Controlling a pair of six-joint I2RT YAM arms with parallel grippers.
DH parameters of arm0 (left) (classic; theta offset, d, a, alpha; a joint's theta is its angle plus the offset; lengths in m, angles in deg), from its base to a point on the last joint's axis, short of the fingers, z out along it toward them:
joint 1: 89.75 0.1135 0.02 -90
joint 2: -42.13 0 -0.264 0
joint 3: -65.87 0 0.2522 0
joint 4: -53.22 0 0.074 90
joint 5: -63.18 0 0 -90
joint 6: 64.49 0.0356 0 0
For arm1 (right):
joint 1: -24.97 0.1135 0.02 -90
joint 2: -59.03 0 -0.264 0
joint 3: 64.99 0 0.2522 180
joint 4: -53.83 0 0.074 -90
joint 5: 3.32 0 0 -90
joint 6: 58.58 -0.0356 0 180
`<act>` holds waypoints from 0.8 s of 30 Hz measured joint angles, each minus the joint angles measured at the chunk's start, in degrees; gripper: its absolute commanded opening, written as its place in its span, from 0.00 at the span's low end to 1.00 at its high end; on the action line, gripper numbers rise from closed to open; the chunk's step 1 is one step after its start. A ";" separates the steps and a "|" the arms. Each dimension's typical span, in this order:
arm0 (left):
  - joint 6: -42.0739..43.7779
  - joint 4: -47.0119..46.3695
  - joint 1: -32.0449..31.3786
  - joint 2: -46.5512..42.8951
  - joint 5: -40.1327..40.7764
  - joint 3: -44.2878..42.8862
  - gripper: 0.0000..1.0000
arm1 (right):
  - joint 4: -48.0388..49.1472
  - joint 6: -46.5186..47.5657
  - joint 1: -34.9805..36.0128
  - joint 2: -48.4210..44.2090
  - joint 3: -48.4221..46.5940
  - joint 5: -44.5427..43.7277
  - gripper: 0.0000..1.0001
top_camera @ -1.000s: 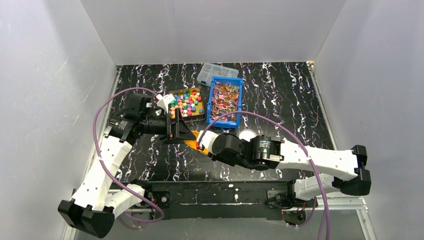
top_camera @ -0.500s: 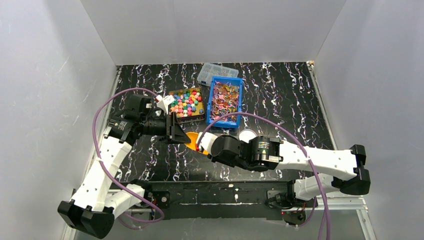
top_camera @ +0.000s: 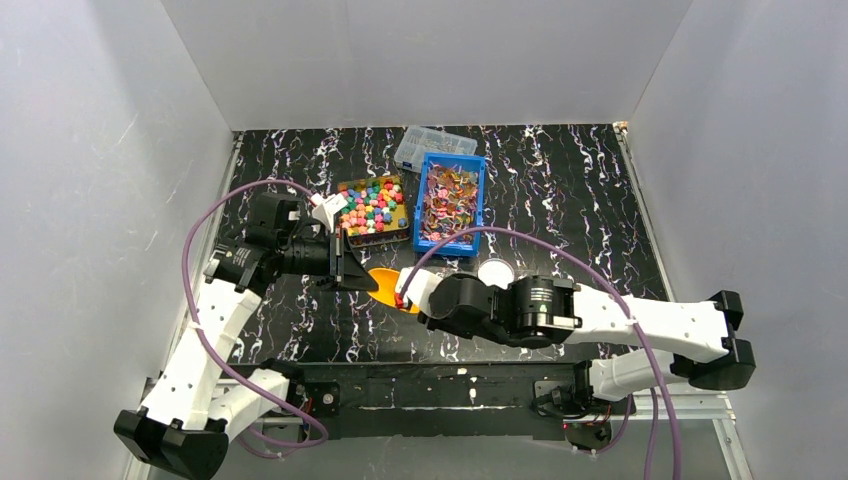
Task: Pack the candies
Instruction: Adjust the spatula.
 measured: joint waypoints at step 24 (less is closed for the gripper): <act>-8.04 -2.97 0.17 -3.76 -7.61 1.33 0.00 | 14.91 2.69 0.61 -13.55 10.19 4.46 0.49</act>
